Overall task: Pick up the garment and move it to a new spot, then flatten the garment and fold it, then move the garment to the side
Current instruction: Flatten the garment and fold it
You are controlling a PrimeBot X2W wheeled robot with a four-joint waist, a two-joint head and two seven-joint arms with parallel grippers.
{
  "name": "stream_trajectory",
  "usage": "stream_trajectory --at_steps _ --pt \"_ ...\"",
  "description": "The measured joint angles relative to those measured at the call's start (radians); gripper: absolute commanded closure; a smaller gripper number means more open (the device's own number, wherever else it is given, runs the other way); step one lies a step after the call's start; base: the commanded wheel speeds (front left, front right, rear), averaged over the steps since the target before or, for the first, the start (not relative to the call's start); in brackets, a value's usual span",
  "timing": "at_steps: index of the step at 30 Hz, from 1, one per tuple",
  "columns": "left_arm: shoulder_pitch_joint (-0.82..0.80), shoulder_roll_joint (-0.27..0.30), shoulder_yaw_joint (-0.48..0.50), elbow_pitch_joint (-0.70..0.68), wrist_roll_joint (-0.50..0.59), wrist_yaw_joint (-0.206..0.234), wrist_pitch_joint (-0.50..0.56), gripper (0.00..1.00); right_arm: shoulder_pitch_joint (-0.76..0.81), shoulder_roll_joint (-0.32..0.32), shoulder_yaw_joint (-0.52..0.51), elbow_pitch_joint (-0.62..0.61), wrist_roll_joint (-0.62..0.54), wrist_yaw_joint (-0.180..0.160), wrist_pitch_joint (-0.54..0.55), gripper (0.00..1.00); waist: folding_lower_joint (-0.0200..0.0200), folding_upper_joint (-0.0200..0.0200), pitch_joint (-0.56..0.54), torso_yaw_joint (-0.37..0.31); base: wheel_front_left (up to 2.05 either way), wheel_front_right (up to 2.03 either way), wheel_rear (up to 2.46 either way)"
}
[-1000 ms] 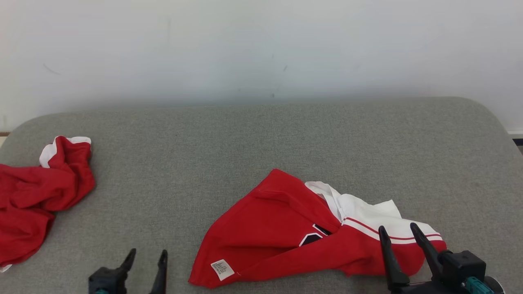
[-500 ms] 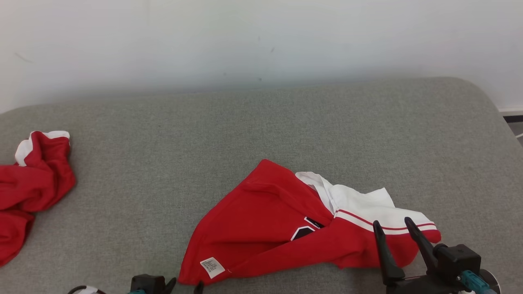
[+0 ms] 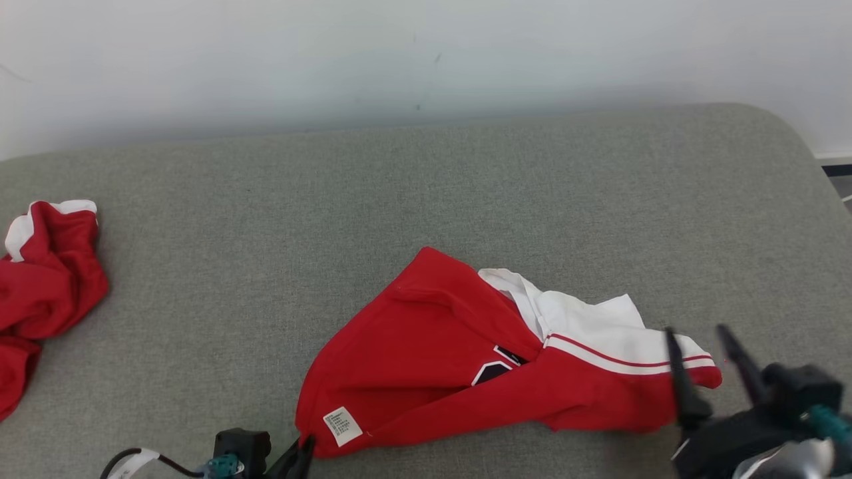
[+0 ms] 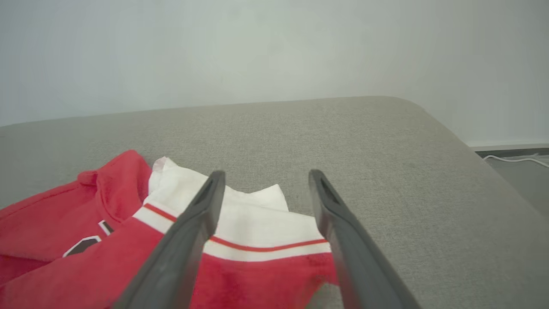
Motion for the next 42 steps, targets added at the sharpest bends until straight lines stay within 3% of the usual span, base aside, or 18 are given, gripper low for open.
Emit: stream_trajectory --at_steps 5,11,20,30,31,32,33,34,38,42 --pt "-0.021 0.0 -0.011 -0.025 0.004 0.0 0.005 1.0 -0.098 -0.087 -0.096 0.079 0.034 0.0 0.005 0.0 0.0 0.0 0.026 0.008 0.0 0.0 0.0" --pt "-0.048 -0.001 -0.025 -0.052 0.013 -0.004 0.017 1.0 -0.22 -0.174 -0.101 0.202 0.088 0.0 0.013 0.0 0.0 0.0 0.063 0.029 0.0 0.0 0.0" --pt "-0.095 -0.01 -0.04 -0.066 0.022 -0.018 0.005 1.0 -0.391 -0.317 0.114 0.384 0.214 0.0 0.125 0.0 0.0001 0.0 0.139 0.066 0.0 0.0 0.0" --pt "-0.141 -0.031 -0.042 -0.044 0.023 -0.035 -0.031 1.0 -0.475 -0.446 0.359 0.429 0.366 0.0 0.278 0.0 -0.0001 -0.0001 0.213 0.1 0.0 0.0 0.0" --pt "-0.143 -0.032 -0.042 -0.043 0.023 -0.035 -0.033 1.0 -0.477 -0.449 0.364 0.429 0.374 0.0 0.278 0.49 -0.0001 -0.0001 0.215 0.101 0.0 0.0 0.0" --pt "-0.144 -0.032 -0.042 -0.04 0.023 -0.035 -0.037 1.0 -0.478 -0.45 0.368 0.43 0.387 0.0 0.278 0.61 -0.0001 -0.0001 0.217 0.101 0.0 0.0 0.0" --pt "-0.145 -0.033 -0.042 -0.039 0.023 -0.035 -0.04 1.0 -0.478 -0.453 0.374 0.43 0.391 0.0 0.279 0.61 -0.0002 -0.0001 0.217 0.101 0.0 0.0 0.0" --pt "-0.147 -0.034 -0.041 -0.036 0.023 -0.035 -0.041 1.0 -0.478 -0.453 0.377 0.43 0.398 0.0 0.285 1.0 -0.0002 -0.0001 0.218 0.1 0.0 0.0 0.0" --pt "-0.151 -0.037 -0.029 -0.037 0.021 -0.024 -0.063 1.0 -0.465 -0.447 0.347 0.422 0.408 0.001 0.254 1.0 0.0 0.0 0.216 0.1 0.0 0.0 0.0" --pt "-0.151 -0.017 0.011 -0.074 0.014 0.007 -0.084 1.0 -0.427 -0.418 0.247 0.393 0.408 0.001 0.158 1.0 0.0001 0.0001 0.206 0.096 0.0 0.0 0.0"
